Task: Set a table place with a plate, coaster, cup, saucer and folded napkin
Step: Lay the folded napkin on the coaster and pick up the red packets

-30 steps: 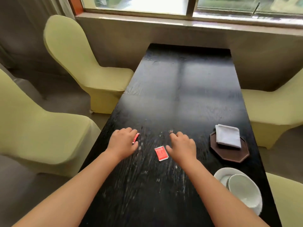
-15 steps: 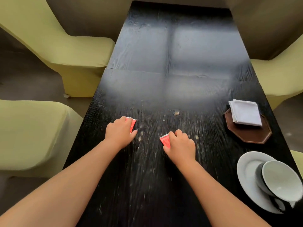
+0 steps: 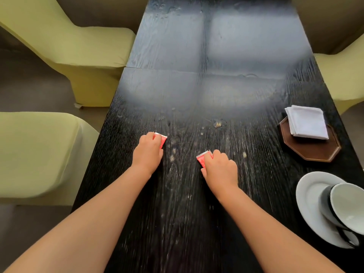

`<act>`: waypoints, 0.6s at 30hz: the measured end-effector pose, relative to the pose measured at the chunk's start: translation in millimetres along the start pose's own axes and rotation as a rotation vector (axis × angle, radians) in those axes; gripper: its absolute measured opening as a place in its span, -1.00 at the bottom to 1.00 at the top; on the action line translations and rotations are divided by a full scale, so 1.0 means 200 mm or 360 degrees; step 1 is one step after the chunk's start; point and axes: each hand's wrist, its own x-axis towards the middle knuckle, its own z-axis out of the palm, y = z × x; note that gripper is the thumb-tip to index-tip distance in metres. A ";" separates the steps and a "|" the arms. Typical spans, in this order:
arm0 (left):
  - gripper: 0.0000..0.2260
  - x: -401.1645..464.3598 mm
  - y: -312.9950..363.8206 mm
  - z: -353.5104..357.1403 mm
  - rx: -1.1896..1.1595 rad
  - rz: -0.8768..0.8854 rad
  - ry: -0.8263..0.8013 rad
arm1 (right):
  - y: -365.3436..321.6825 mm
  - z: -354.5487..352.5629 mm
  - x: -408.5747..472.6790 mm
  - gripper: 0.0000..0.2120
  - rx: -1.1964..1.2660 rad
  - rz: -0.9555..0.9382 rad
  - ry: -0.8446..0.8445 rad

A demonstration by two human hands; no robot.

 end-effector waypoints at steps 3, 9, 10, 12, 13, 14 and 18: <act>-0.76 0.00 -0.01 -0.01 0.0151 0.0141 -0.0037 | 0.01 -0.01 0.00 -0.74 -0.0080 -0.0088 0.0005; -0.87 -0.03 -0.10 -0.04 -0.0073 -0.0042 0.0187 | 0.01 -0.08 -0.04 -0.82 -0.0240 -0.0157 0.0035; -0.88 -0.05 -0.10 -0.04 -0.0299 -0.0237 0.0260 | 0.01 -0.08 -0.04 -0.85 -0.0060 -0.0090 0.0021; -0.85 -0.09 -0.08 -0.06 -0.0705 -0.0515 0.0317 | 0.02 -0.08 -0.02 -0.89 0.0286 0.0151 0.0038; -0.85 -0.12 -0.07 -0.06 -0.0918 -0.0608 0.0280 | 0.02 -0.09 -0.02 -0.91 0.0437 0.0280 0.0056; -0.86 -0.15 -0.05 -0.07 -0.1186 -0.0709 0.0210 | 0.01 -0.11 -0.03 -0.91 0.0577 0.0382 0.0053; -0.84 -0.32 0.05 -0.17 -0.2185 -0.1070 -0.0104 | -0.07 -0.26 -0.09 -0.89 0.1300 0.0533 -0.0082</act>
